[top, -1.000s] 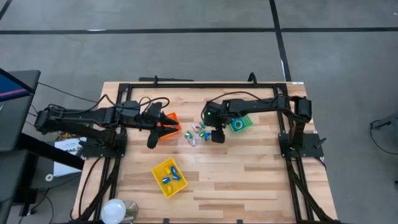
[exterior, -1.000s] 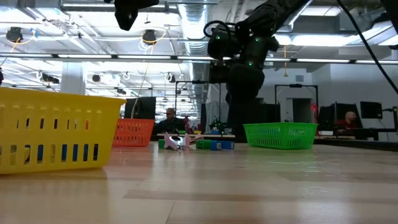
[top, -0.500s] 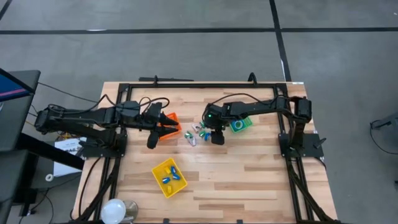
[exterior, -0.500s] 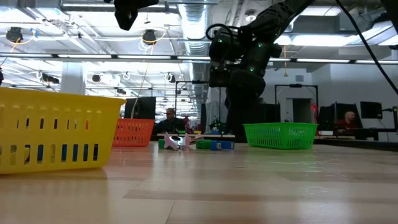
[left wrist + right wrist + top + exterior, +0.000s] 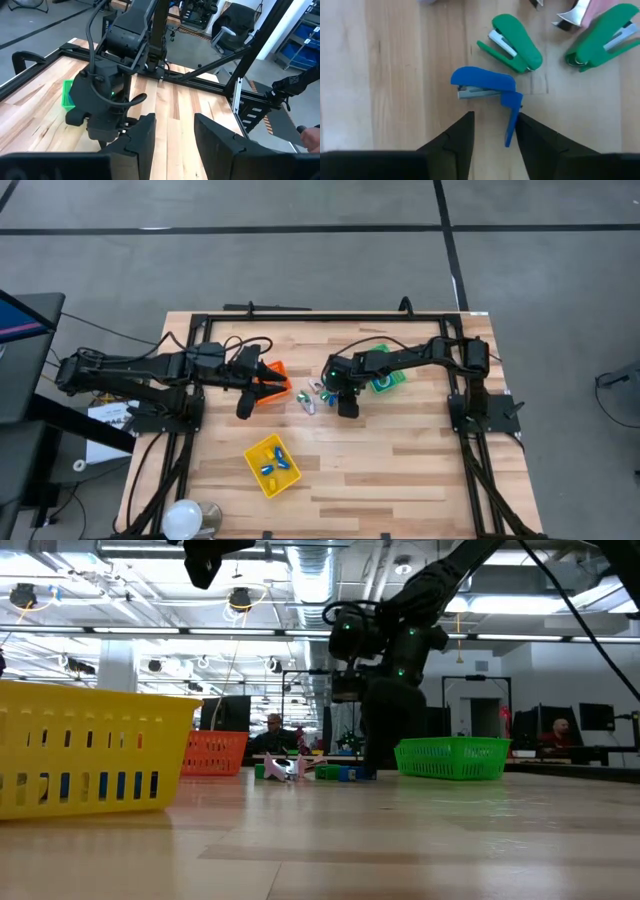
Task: Pick and place Stapler, Stapler remover, tape
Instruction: Put the blue stapler into the yellow basket
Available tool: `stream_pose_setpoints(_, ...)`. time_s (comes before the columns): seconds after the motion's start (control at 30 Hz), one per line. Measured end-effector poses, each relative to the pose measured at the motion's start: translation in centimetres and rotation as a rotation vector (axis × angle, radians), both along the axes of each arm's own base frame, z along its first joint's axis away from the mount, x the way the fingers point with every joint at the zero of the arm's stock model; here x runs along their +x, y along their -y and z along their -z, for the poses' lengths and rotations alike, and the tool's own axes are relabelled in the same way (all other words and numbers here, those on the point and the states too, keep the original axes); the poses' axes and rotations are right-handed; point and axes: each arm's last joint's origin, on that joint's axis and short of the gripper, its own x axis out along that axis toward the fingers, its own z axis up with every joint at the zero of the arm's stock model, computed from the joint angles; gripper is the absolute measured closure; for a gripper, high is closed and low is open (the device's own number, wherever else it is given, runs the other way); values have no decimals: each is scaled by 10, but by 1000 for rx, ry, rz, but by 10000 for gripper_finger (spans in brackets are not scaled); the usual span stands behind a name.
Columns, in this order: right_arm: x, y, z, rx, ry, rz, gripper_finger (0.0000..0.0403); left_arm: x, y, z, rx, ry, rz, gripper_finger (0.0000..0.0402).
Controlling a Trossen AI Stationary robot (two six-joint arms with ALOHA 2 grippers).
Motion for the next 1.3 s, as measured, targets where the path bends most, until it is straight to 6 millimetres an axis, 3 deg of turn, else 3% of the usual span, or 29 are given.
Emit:
stream_pose_setpoints(0.5,-1,4,0,-2,-3,12,392,0,0,0,0,0,0,275)
stream_pose_setpoints(0.93,-1,3,-2,9,-5,22,400,0,0,0,0,0,0,275)
stream_pose_setpoints(1.17,2,1,-31,-6,55,19,401,0,0,0,1,0,-3,275)
stream_pose_setpoints(1.3,1,-4,-60,-59,135,21,402,0,0,0,1,0,-4,275)
